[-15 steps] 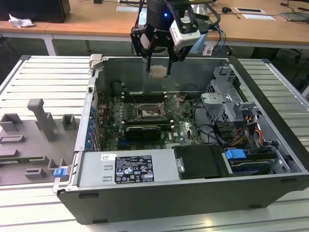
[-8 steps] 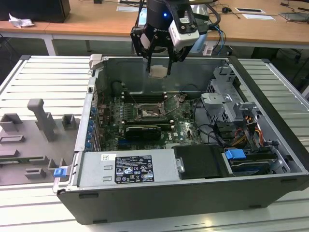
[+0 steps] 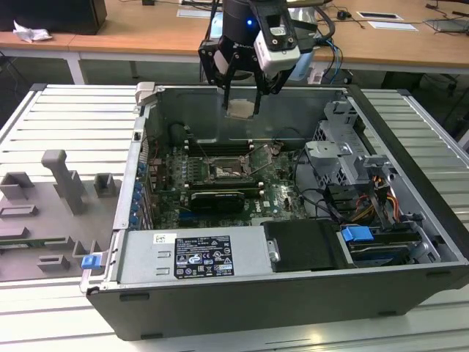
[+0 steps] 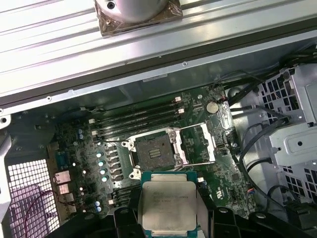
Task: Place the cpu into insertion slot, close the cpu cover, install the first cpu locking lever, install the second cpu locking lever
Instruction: 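Place the cpu into insertion slot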
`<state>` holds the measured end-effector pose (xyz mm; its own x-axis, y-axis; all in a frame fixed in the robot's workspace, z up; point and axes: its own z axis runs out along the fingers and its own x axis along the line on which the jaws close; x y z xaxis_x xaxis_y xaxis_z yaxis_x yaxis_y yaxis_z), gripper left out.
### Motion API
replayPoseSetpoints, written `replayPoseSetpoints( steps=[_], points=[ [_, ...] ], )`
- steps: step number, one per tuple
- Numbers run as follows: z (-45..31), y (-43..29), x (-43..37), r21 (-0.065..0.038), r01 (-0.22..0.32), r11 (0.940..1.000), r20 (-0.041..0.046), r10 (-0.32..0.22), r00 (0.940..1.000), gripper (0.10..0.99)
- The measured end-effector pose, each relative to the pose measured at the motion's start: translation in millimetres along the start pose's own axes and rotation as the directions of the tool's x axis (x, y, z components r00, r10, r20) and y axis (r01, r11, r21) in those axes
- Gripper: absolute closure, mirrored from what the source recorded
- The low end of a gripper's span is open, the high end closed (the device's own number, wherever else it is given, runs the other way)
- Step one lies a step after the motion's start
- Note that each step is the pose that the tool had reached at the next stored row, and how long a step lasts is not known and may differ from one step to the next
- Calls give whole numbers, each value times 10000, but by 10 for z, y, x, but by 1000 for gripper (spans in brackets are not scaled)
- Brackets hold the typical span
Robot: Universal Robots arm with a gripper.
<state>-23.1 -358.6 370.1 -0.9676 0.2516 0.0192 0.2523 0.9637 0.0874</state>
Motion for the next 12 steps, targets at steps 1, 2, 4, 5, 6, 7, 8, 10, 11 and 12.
replayPoseSetpoints(
  steps=[1,2,4,5,6,7,8,10,11,12],
  points=[
    [0,0,0,-1,-47,10000,4,47,10000,557],
    [0,0,0,-1,-92,10000,8,92,10000,557],
    [0,0,0,-4,-176,9998,15,176,9998,557],
    [0,0,0,-4,-203,9998,17,203,9998,557],
    [0,0,0,-4,-238,9997,20,238,9997,557],
    [0,0,0,-5,-283,9996,25,283,9996,557],
    [1,0,0,-7,-335,9994,29,335,9994,557],
    [1,0,0,-8,-433,9991,37,433,9991,557],
    [1,0,0,-9,-471,9989,41,471,9989,557],
    [1,0,0,-10,-521,9986,46,521,9986,557]
  ],
)
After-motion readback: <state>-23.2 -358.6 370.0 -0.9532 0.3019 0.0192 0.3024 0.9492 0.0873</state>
